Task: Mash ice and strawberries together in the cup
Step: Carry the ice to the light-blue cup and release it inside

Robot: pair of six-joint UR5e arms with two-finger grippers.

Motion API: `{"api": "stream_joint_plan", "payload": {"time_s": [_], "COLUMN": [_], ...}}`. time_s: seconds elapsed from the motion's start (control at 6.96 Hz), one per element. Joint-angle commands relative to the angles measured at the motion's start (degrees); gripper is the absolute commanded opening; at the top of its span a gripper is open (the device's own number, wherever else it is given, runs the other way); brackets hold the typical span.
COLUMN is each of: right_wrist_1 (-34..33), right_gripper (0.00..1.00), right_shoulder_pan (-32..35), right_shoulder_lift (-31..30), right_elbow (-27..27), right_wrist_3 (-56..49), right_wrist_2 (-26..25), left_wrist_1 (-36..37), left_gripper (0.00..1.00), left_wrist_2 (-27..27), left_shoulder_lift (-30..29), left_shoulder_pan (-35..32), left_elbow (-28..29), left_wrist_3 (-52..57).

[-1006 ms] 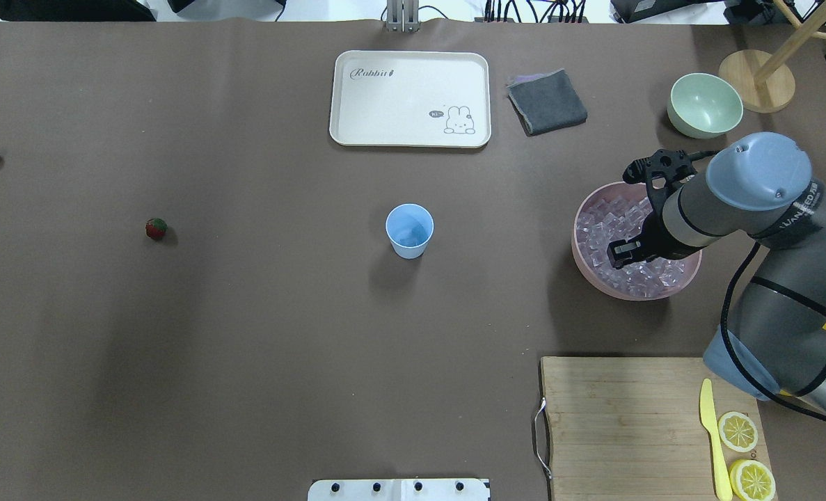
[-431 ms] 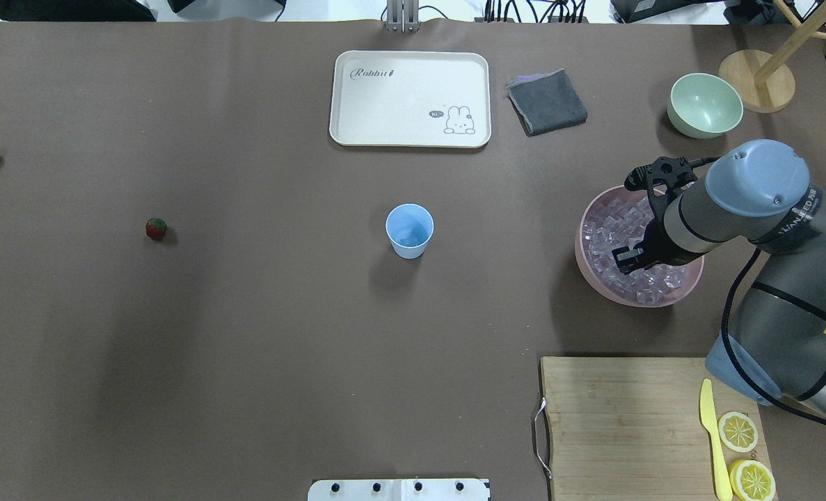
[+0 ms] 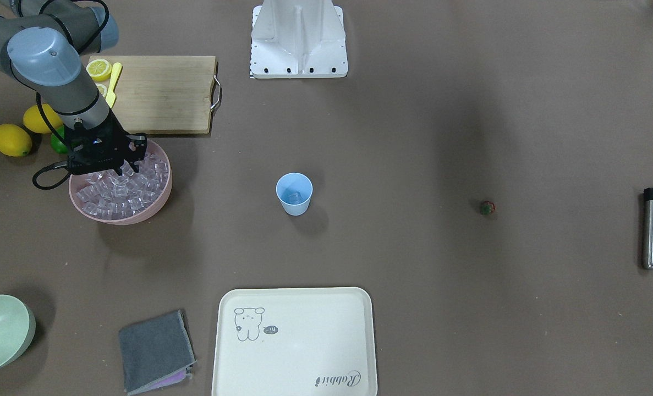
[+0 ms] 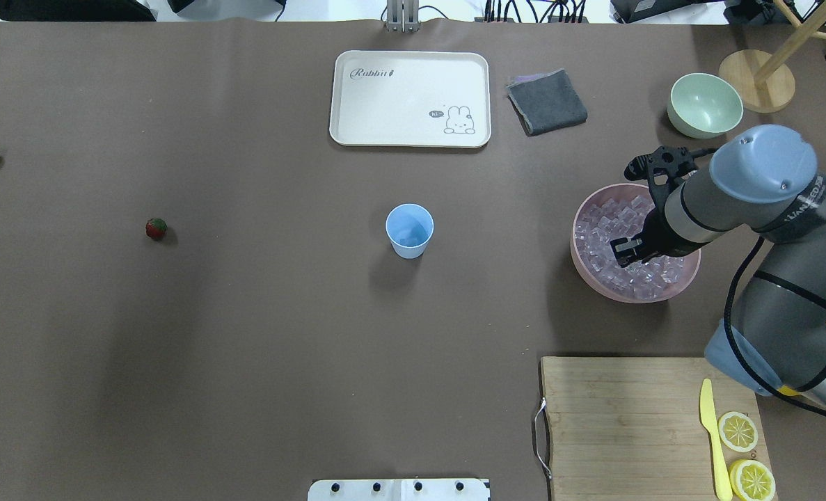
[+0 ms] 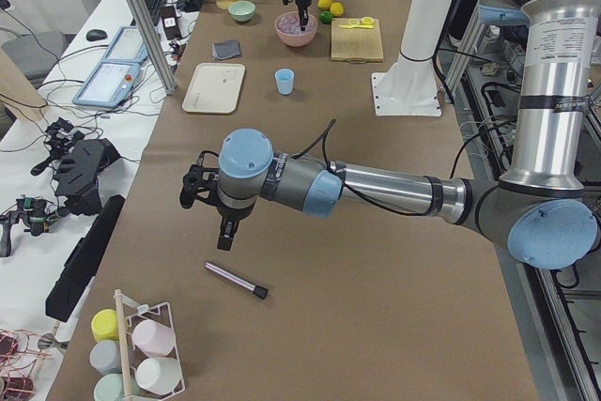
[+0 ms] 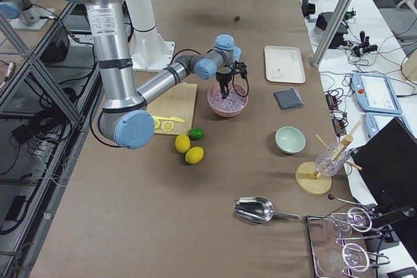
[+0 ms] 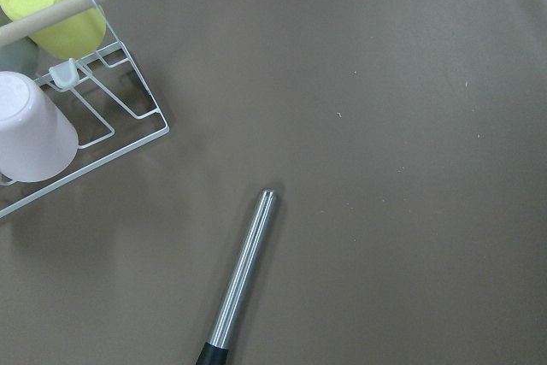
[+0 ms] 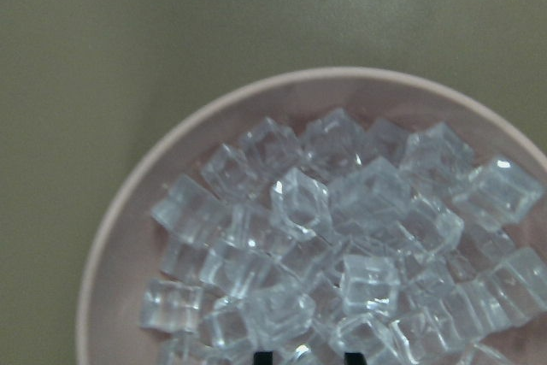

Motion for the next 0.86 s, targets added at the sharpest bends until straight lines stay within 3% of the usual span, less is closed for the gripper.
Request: {"api": "stream_joint_plan", "payload": {"time_s": [0.0, 0.29, 0.72], "right_wrist_1": [-12.1, -14.4, -13.9], "right_gripper": [0.08, 0.03, 0.02], "right_shoulder_pan": [0.1, -3.1, -7.0], "right_shoulder_lift": [11.0, 18.2, 32.0], "right_elbow": [0.2, -2.5, -13.0], "right_wrist_3": [0.9, 6.9, 17.8], "right_wrist_2": [0.1, -2.9, -6.6], "left_wrist_1": [0.0, 0.0, 0.0], "left_gripper": [0.98, 0.98, 0.98], "left_wrist_2": [0.0, 0.0, 0.0], "left_shoulder_lift": [0.0, 0.0, 0.0], "left_shoulder_pan": [0.0, 0.0, 0.0], "left_elbow": [0.0, 0.0, 0.7], "left_wrist_3": [0.0, 0.0, 0.0]}}
